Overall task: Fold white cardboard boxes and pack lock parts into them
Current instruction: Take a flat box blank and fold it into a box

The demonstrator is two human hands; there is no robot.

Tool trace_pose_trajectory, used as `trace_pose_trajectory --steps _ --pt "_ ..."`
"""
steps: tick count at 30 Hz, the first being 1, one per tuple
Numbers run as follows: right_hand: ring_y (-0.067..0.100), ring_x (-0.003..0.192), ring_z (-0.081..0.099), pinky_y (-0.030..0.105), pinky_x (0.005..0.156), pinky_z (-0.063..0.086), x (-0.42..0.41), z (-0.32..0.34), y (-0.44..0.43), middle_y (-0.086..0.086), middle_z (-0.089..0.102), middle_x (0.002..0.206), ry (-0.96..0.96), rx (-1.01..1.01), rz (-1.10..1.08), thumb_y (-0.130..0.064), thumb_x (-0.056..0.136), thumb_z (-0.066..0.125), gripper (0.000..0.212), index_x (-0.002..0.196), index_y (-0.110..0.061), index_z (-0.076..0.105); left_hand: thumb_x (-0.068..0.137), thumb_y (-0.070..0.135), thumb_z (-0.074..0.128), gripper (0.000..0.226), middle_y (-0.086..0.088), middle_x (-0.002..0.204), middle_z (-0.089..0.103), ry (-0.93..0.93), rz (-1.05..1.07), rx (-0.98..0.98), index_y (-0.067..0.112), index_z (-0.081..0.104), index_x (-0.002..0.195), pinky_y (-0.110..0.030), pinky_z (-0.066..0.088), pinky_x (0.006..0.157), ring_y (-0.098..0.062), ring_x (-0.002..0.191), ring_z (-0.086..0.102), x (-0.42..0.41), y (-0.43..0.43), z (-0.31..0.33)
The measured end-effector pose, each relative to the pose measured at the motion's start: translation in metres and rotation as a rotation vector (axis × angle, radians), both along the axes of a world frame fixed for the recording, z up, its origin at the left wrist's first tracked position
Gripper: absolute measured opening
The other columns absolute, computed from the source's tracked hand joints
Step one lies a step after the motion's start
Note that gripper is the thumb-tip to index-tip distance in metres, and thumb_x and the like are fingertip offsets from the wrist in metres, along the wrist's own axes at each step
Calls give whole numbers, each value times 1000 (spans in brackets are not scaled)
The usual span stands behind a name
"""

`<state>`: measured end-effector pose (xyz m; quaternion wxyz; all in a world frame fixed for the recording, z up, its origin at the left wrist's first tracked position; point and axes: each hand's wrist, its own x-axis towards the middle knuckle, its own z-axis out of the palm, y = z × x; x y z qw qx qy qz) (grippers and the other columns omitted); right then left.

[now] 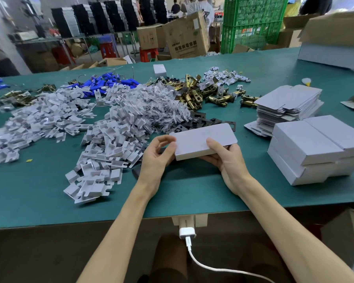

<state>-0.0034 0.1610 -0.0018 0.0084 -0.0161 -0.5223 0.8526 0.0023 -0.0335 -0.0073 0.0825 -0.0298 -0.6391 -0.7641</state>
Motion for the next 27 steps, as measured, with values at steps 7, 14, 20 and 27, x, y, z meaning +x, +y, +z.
trace_pose_trajectory --steps 7,14,20,27 --pt "24 117 67 45 88 61 0 -1 -1 11 65 127 23 39 -33 -11 89 76 54 134 -12 46 103 14 64 28 -18 125 72 -157 -26 92 10 55 128 -41 63 87 -30 107 74 -4 0 0" --pt "22 101 73 39 86 62 0 -5 -1 9 77 108 28 110 5 -12 93 71 16 108 -6 71 97 34 70 45 -23 115 72 -178 25 125 1 49 118 -42 65 65 -30 89 77 -5 2 0" --pt "20 97 73 37 84 62 1 -4 -1 9 77 107 30 110 24 -11 94 70 14 107 -7 71 102 21 66 23 -23 102 62 -123 5 79 9 46 98 -42 64 60 -30 85 72 -5 2 -2" --pt "18 95 74 36 82 63 2 -2 0 6 78 103 27 60 20 -10 95 68 11 105 -8 71 107 22 58 25 -16 114 69 -147 3 134 4 53 124 -44 64 67 -26 92 75 -5 1 -1"
